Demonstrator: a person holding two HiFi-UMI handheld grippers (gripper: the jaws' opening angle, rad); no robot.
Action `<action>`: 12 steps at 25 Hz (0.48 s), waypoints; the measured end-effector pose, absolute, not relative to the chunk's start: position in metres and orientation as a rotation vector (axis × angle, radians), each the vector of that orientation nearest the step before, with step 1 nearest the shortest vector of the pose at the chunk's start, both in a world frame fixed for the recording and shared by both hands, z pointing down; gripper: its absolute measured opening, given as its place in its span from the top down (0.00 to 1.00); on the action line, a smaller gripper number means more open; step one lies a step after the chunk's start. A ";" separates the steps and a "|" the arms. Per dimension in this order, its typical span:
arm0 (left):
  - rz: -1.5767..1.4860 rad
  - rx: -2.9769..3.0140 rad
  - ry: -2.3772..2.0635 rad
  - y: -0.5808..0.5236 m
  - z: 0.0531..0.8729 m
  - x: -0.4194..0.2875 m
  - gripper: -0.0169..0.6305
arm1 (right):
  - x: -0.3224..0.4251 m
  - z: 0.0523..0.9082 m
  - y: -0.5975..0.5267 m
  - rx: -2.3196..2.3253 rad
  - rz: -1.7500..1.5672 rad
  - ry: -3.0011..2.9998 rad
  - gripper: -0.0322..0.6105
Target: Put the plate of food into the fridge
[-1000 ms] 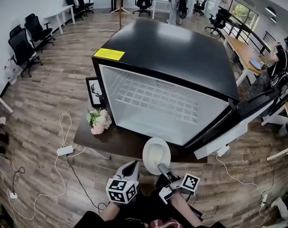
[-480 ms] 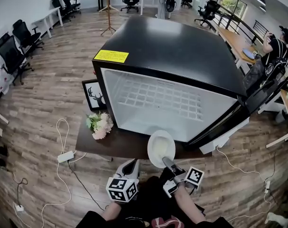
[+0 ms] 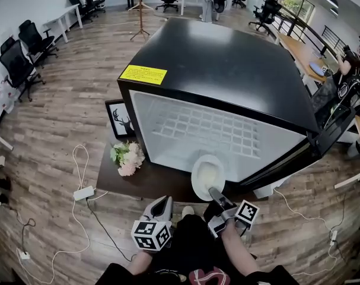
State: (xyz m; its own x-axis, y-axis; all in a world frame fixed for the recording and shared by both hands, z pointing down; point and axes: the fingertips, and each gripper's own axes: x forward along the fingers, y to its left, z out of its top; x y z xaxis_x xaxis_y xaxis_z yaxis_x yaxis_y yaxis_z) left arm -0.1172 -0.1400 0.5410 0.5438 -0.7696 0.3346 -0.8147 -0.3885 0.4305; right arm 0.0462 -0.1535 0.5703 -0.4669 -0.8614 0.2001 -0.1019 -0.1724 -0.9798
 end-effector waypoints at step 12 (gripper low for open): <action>0.152 2.250 -1.332 -0.173 0.539 -0.109 0.96 | 0.042 0.578 -0.200 -1.128 -1.752 1.530 0.88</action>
State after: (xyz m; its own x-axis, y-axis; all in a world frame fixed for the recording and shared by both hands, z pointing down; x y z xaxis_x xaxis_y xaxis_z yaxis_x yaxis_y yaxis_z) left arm -0.1089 -0.1732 0.5385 0.5107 -0.7867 0.3468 -0.8446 -0.3838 0.3732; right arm 0.0419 -0.2003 0.5780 -0.4967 -0.8357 0.2343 -0.1196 -0.2014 -0.9722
